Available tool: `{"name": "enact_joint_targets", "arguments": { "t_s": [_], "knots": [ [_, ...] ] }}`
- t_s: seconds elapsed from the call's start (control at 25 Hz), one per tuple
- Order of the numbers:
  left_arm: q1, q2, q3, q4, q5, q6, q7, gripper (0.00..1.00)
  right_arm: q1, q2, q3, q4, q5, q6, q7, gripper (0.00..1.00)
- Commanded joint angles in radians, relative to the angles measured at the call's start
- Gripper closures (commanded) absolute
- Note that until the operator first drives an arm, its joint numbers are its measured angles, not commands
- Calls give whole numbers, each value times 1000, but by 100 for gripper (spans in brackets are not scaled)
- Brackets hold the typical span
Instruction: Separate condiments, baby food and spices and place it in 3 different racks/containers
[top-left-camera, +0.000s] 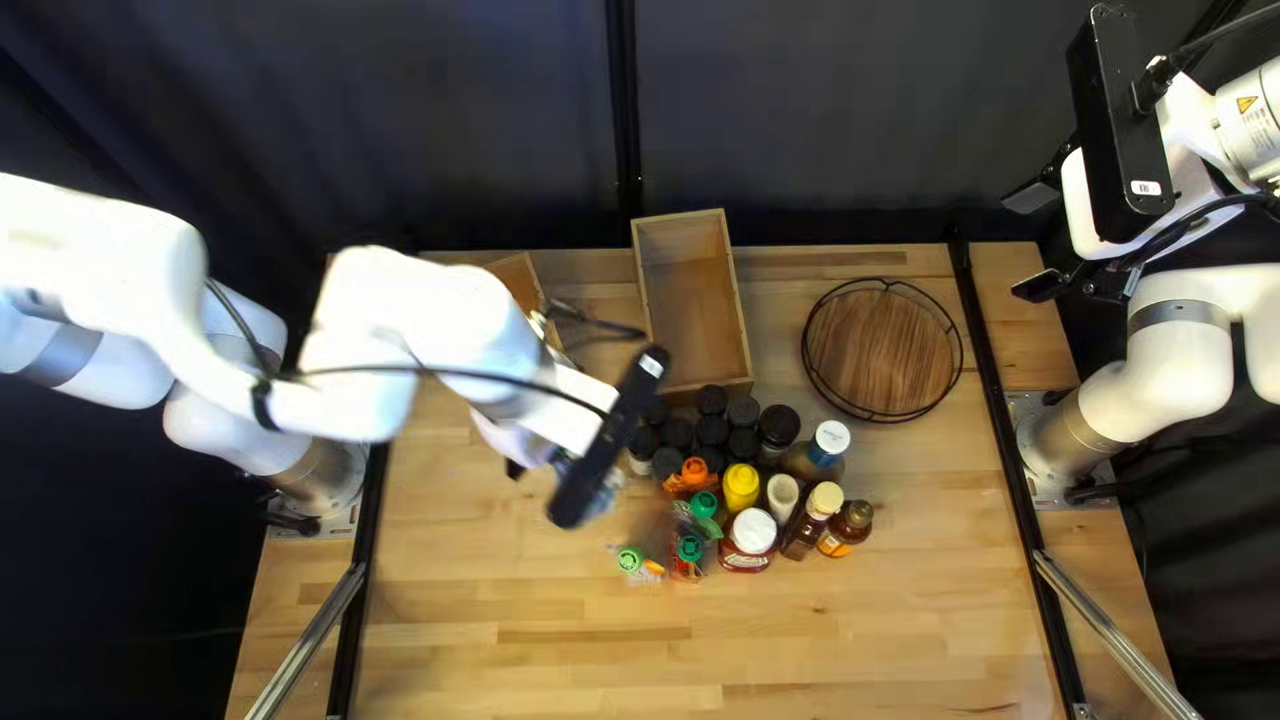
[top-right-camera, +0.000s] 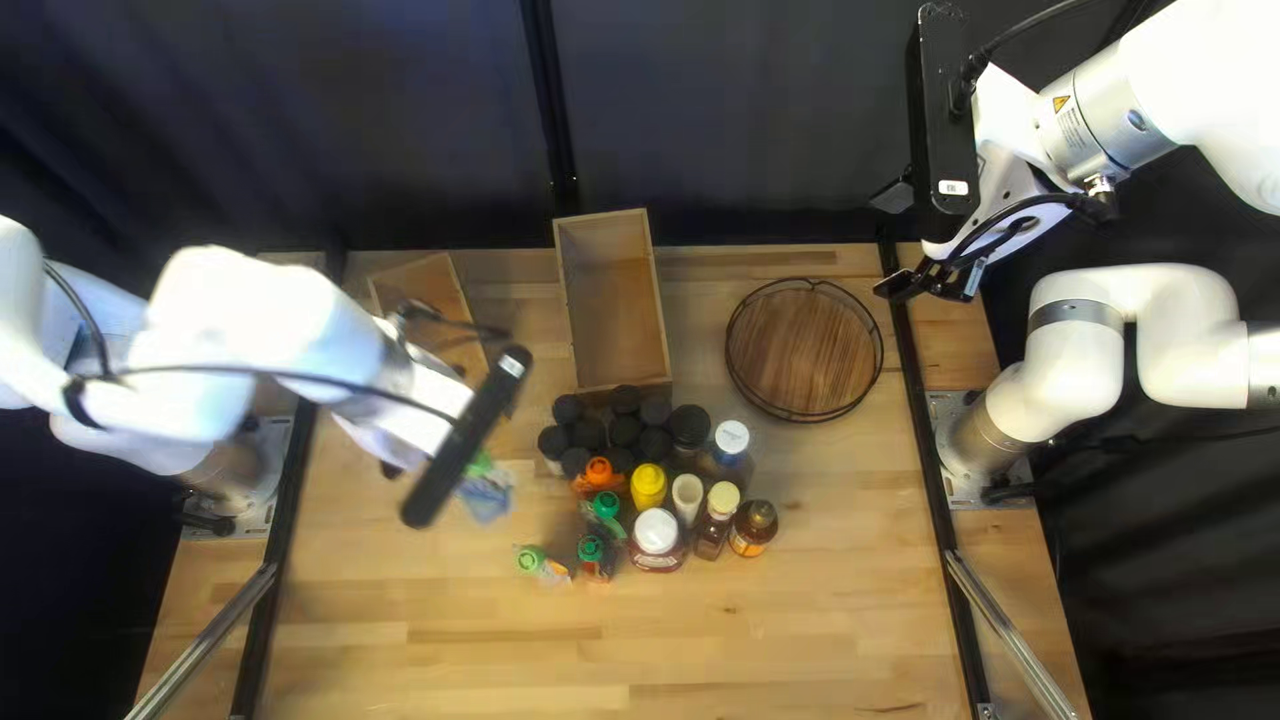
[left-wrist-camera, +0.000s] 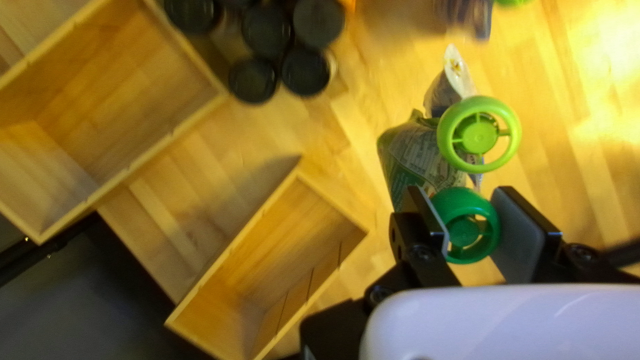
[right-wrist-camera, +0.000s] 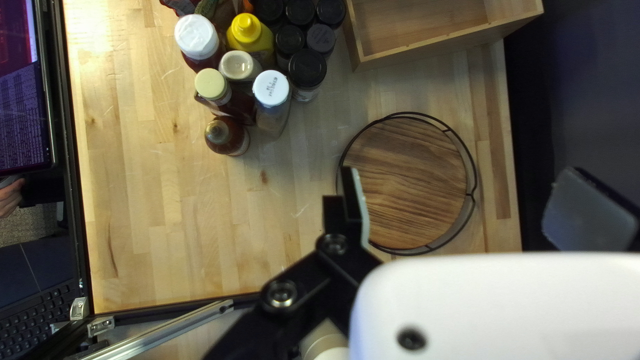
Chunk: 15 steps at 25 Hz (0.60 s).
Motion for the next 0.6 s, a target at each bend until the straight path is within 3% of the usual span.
{"name": "enact_joint_targets", "arguments": {
  "t_s": [0.04,0.28,0.6],
  "knots": [
    [59,-73,86,-87,85,-18,94,100,0,0,0,0,0,0,0,0],
    [138,-51,185,-141,181,-93,158,100,0,0,0,0,0,0,0,0],
    [175,50,235,-157,219,-205,149,100,0,0,0,0,0,0,0,0]
  ]
}}
